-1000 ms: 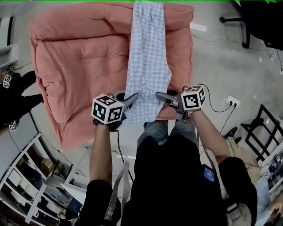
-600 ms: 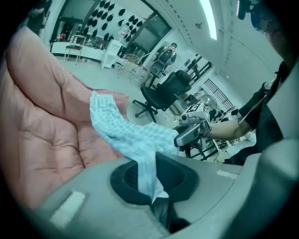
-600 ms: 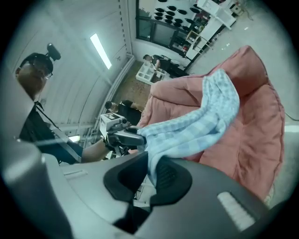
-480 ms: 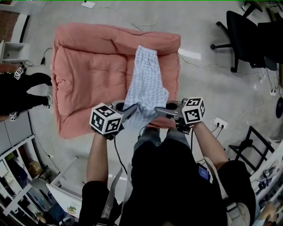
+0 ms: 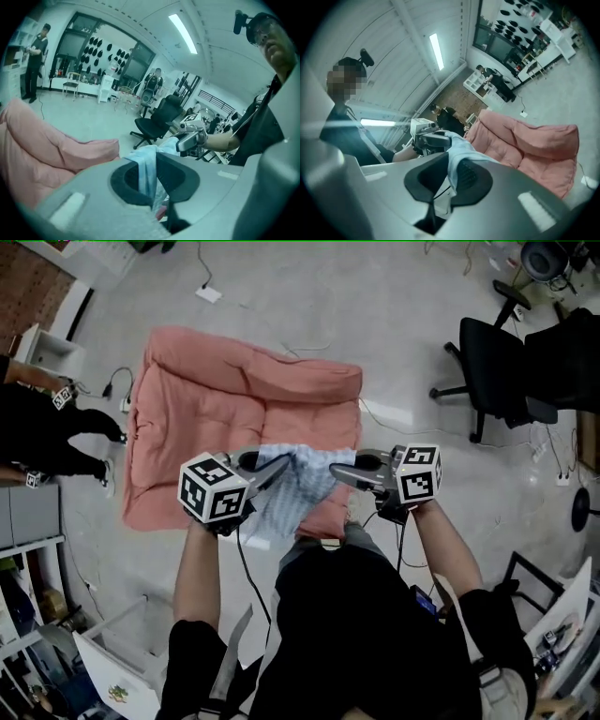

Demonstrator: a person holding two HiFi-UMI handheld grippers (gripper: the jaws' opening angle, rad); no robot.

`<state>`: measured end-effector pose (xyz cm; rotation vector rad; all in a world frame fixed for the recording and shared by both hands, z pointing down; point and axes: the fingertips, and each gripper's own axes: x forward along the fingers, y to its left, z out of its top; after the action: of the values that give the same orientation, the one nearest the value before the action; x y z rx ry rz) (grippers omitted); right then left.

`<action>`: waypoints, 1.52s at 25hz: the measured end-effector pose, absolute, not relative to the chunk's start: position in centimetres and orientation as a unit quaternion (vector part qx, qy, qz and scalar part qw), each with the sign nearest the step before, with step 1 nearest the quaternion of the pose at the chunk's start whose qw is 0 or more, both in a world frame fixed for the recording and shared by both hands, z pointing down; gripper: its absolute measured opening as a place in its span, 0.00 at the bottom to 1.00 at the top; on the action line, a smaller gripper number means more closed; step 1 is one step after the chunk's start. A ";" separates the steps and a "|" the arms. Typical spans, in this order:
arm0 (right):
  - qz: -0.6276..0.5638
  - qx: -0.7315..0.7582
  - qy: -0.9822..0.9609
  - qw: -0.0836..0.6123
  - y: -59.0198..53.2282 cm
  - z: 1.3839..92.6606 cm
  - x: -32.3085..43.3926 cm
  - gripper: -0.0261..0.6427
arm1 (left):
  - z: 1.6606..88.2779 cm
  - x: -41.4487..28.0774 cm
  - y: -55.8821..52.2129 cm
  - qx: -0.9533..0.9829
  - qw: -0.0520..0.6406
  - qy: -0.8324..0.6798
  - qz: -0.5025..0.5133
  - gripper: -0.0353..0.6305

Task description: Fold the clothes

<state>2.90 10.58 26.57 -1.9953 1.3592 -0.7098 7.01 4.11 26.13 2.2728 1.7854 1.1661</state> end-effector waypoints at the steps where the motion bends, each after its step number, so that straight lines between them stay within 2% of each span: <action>1: -0.256 -0.762 0.515 0.297 11.5 25.2 3.3 0.07 | 24.8 7.4 5.0 0.734 0.010 0.576 0.360 0.10; 10: -0.167 -0.838 0.461 0.241 22.8 15.7 5.5 0.07 | 15.6 9.5 15.0 0.754 0.033 0.603 0.260 0.10; 14: -0.150 -0.858 0.435 0.227 28.1 13.4 5.8 0.07 | 14.1 9.6 18.9 0.751 0.075 0.609 0.244 0.10; 19: -0.157 -0.862 0.437 0.203 30.8 12.8 6.2 0.07 | 15.1 9.4 19.7 0.751 0.089 0.602 0.256 0.10; 31: -0.233 -0.809 0.501 0.200 17.6 16.1 11.0 0.07 | 18.0 11.2 5.9 0.799 0.145 0.519 0.265 0.11; 38: -0.260 -0.768 0.559 0.175 9.8 16.8 13.5 0.07 | 19.4 12.1 -1.6 0.838 0.211 0.441 0.243 0.11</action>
<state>13.54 9.82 16.84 -2.1755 1.5848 -0.7360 12.09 -1.62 19.37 2.3286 1.2258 0.6746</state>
